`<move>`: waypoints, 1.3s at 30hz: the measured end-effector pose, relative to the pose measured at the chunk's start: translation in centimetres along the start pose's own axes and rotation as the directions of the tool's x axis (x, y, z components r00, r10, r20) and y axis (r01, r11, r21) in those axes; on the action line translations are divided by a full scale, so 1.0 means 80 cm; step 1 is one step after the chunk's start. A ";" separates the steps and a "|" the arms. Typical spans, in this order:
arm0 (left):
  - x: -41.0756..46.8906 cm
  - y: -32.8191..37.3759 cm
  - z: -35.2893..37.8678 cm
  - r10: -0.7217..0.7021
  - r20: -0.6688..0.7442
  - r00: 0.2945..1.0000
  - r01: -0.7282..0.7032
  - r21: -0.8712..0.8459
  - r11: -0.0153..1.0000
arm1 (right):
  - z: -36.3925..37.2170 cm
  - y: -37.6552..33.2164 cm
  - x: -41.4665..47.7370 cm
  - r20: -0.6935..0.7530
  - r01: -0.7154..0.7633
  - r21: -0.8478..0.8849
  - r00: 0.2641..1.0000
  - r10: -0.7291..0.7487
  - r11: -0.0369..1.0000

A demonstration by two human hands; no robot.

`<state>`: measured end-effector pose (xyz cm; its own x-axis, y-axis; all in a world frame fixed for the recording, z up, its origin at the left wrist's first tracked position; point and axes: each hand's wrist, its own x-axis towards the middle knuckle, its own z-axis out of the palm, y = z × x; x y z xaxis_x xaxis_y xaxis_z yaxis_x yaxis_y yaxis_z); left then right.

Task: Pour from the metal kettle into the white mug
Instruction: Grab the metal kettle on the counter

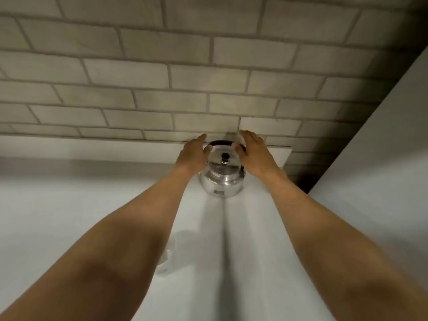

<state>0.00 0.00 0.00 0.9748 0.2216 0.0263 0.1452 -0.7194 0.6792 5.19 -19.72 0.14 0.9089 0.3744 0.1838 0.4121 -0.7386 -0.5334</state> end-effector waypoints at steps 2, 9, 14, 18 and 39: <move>0.007 -0.002 0.003 0.017 0.019 1.000 -0.018 0.041 0.999 | 0.007 -0.001 0.008 0.030 0.025 0.028 0.999 -0.025 0.999; 0.020 -0.017 0.016 -0.015 0.027 1.000 0.015 -0.016 1.000 | 0.035 0.002 0.032 0.091 0.055 0.021 0.994 -0.057 0.998; 0.015 -0.016 0.020 -0.043 -0.010 0.999 0.043 -0.022 0.999 | 0.031 0.003 0.035 0.080 0.052 0.122 0.995 -0.062 0.991; -0.004 -0.005 0.011 -0.020 -0.042 0.999 0.019 -0.027 0.999 | 0.016 0.002 0.021 0.043 0.048 0.192 0.997 -0.057 0.980; -0.326 0.008 0.023 0.236 -0.078 0.969 -0.243 -0.090 0.966 | -0.105 -0.115 -0.216 -0.141 0.129 0.126 0.984 -0.111 0.984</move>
<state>-25.02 -7.43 -1.61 0.9653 0.0961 0.2428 -0.1114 -0.6896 0.7156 -13.77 -24.06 8.83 0.8573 0.3715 0.3565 0.5148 -0.6073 -0.6051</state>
